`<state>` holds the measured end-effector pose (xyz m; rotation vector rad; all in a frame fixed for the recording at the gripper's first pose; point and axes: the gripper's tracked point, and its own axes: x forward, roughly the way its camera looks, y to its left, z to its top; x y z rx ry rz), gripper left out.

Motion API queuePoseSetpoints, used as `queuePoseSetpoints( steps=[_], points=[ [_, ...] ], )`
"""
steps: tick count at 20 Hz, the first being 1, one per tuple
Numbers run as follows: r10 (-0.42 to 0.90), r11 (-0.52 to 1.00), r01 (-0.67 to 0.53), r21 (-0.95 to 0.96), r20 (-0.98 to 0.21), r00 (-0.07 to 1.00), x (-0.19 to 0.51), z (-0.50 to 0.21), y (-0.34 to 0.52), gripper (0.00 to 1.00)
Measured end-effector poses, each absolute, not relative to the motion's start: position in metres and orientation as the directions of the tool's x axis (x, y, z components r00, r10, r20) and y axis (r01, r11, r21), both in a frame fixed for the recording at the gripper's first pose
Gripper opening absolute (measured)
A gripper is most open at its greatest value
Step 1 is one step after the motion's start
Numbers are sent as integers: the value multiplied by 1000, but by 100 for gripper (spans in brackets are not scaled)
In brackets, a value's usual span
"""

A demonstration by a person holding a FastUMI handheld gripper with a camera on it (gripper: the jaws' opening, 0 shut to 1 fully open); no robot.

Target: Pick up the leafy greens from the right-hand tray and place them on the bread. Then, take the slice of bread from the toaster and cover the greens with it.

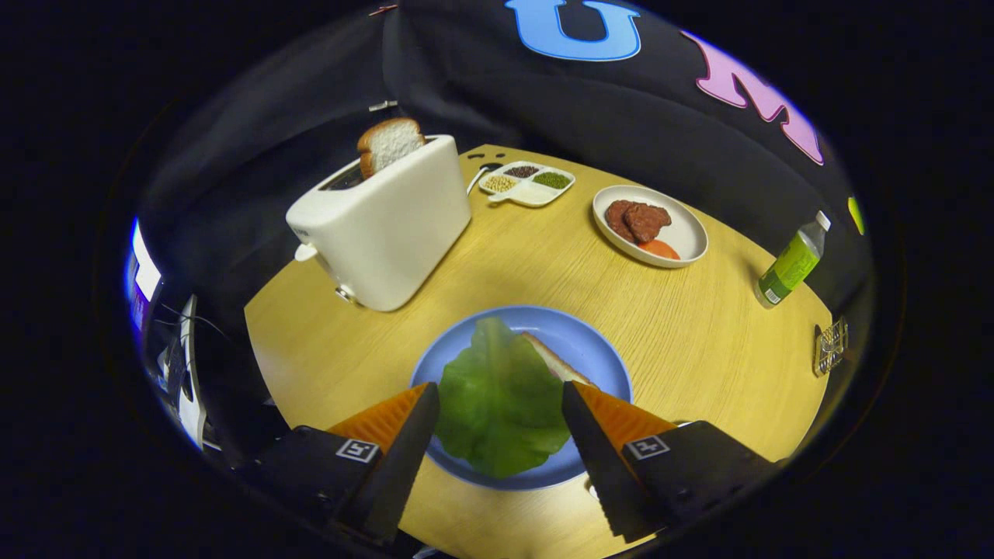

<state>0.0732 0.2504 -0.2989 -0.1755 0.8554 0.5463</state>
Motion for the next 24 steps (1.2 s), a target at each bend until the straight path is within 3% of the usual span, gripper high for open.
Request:
queuePoseSetpoints(
  steps=[5,12,24],
  points=[
    [434,838,-545,38,-652,622,91,-236,273,99],
    [518,810,-585,52,-533,669,120,-167,340,99],
    [527,781,-623,-48,-486,698,177,-172,467,99]
  ],
)
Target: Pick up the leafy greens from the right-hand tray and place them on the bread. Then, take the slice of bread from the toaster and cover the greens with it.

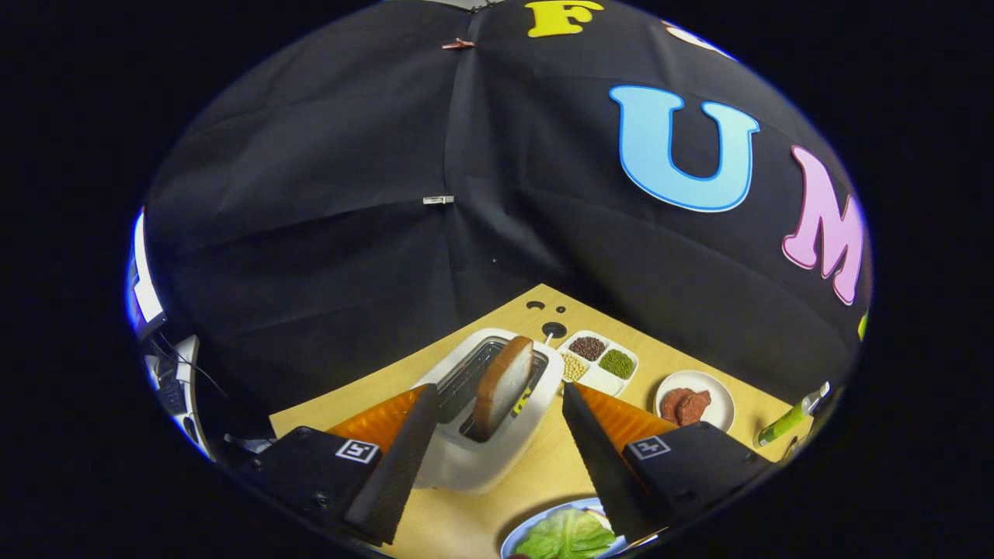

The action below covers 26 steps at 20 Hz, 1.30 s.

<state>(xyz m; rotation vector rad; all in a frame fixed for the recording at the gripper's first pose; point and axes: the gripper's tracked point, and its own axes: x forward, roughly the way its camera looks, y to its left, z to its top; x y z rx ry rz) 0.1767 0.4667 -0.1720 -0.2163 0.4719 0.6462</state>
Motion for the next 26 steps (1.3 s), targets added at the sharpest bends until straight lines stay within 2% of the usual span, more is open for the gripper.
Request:
queuePoseSetpoints(
  steps=[11,14,19,22,26],
  points=[
    [425,850,-527,-19,-565,707,223,-228,495,97],
    [418,861,-509,9,-584,696,225,-234,499,63],
    [383,884,-466,22,-605,698,230,-235,490,20],
    [410,879,-473,57,-598,689,232,-218,489,16],
    [441,871,-487,59,-527,726,232,-169,479,16]
  ],
)
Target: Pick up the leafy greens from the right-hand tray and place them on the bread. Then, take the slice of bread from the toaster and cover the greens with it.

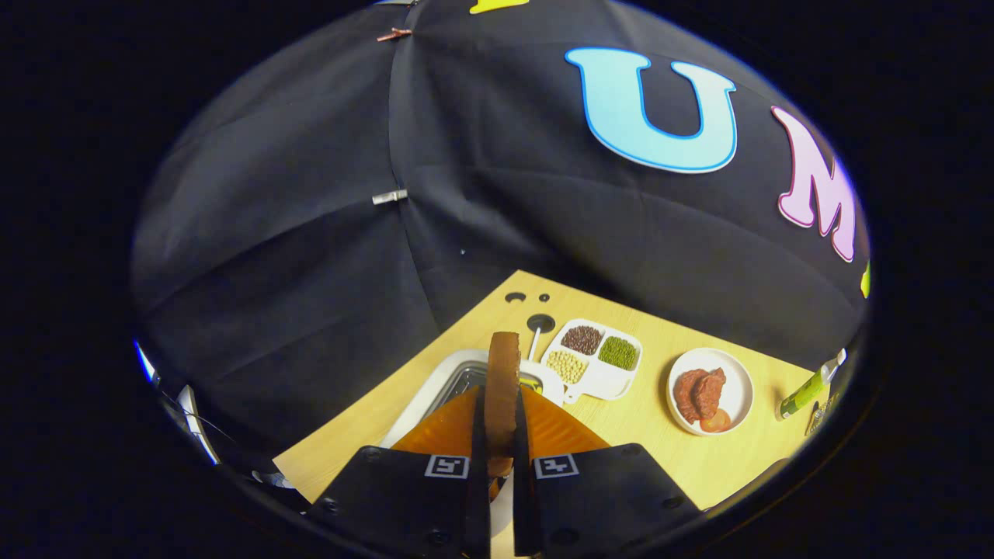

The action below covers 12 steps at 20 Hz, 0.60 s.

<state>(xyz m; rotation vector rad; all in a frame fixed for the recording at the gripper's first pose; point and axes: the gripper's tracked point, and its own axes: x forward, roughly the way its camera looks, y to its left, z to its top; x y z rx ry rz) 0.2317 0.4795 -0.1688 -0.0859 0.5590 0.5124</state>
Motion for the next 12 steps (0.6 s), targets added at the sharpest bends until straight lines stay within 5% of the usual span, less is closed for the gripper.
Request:
queuePoseSetpoints(
  steps=[12],
  points=[
    [384,922,-353,159,-496,778,188,-148,364,16]
  ],
)
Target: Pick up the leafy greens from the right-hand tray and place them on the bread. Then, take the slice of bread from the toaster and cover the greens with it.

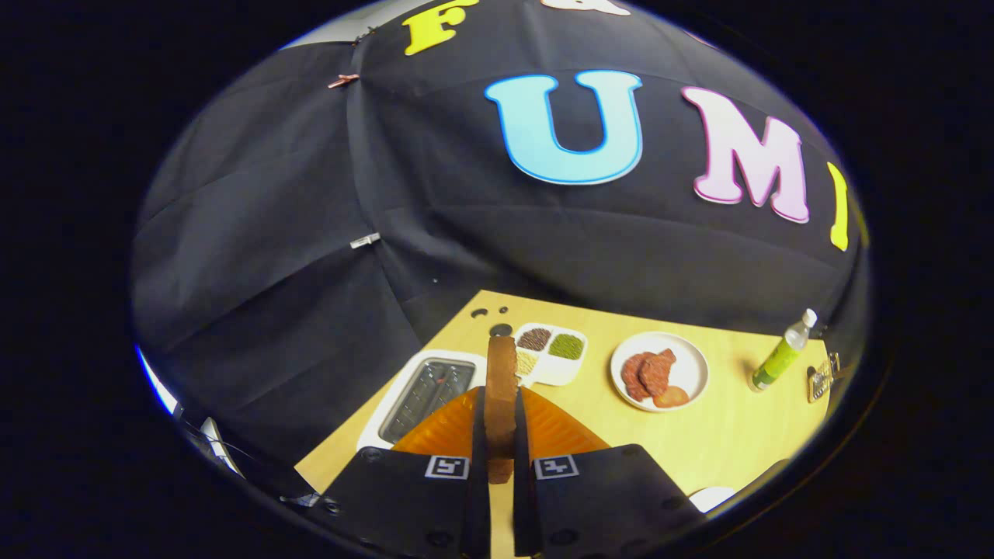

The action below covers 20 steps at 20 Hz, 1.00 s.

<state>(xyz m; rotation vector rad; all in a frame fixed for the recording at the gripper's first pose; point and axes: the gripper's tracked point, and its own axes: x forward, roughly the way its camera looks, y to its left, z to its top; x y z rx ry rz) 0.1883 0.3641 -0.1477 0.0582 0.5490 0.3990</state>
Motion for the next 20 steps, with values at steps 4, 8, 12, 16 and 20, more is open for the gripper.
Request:
queuePoseSetpoints(
  steps=[4,8,12,16,20],
  points=[
    [352,936,-289,202,-554,755,164,-187,322,16],
    [367,930,-260,260,-601,710,143,-231,300,16],
    [389,914,-197,354,-633,669,125,-271,289,16],
    [393,897,-133,421,-623,676,123,-293,275,16],
    [362,902,-81,423,-643,675,118,-306,253,16]
  ],
)
